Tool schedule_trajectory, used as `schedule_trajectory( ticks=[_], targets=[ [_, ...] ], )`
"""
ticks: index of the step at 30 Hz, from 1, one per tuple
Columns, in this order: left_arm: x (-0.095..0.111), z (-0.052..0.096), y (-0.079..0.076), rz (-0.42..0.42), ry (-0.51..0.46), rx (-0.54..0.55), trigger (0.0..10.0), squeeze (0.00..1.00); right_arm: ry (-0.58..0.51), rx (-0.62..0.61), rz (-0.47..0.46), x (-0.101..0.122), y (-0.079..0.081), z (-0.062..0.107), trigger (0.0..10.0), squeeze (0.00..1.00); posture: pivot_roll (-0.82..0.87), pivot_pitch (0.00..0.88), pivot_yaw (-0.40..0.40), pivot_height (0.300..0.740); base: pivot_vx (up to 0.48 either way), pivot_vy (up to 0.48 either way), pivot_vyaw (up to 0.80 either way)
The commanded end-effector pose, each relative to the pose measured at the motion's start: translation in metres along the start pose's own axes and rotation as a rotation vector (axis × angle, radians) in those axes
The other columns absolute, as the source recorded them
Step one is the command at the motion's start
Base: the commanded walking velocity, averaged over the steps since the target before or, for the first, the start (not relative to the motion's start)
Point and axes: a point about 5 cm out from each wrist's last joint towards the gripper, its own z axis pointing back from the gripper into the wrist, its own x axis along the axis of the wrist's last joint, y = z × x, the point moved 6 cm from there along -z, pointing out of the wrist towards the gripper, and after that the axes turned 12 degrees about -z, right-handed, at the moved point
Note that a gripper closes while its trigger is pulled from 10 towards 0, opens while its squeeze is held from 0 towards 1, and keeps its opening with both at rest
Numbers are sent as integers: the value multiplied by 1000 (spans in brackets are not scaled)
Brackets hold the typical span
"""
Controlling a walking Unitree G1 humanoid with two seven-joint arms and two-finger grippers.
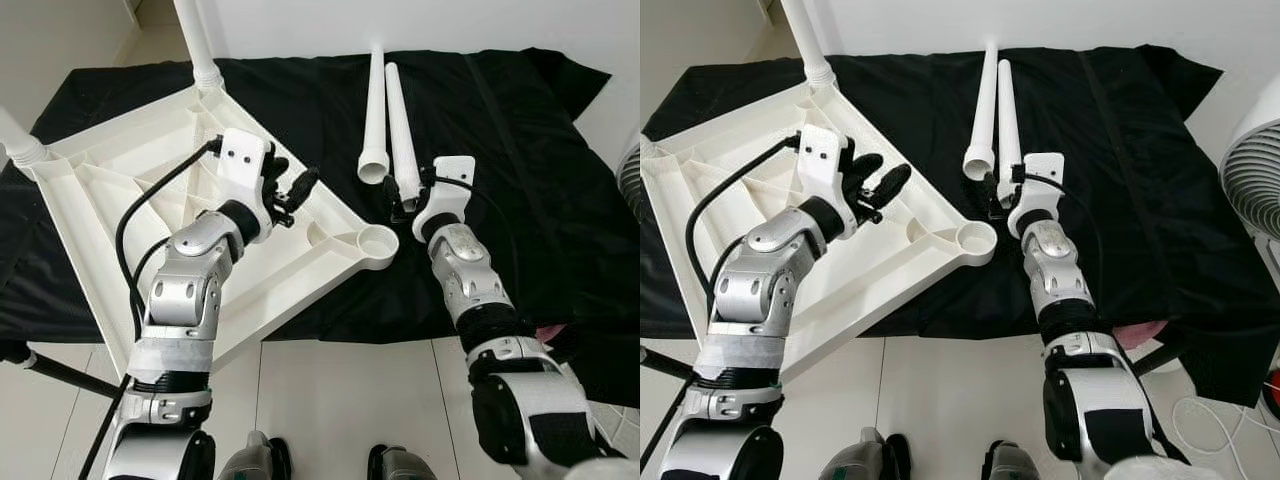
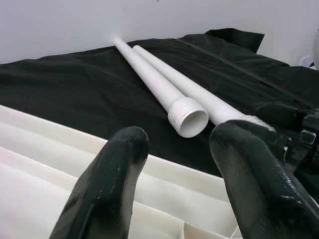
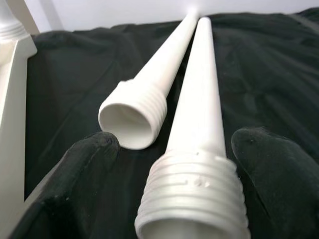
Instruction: Building children table
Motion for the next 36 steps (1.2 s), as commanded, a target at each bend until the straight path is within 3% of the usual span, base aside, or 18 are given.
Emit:
schedule_trajectory(
  ticks=[1, 14, 36],
  targets=[
    [-2, 4, -15, -1, -10, -125, 10000, 0, 14, 8, -7, -5, 4, -1, 10000, 0, -52, 131, 103, 740, 0, 0, 0],
    [3, 5, -10, -41, -7, -111, 10000, 0, 85, -52, -8, -8, 7, -17, 10000, 0, -38, 116, 101, 740, 0, 0, 0],
    [3, 4, -10, -53, -6, -107, 10000, 0, 183, -70, 14, -30, 11, -16, 10000, 0, -42, 124, 96, 740, 0, 0, 0]
  ],
)
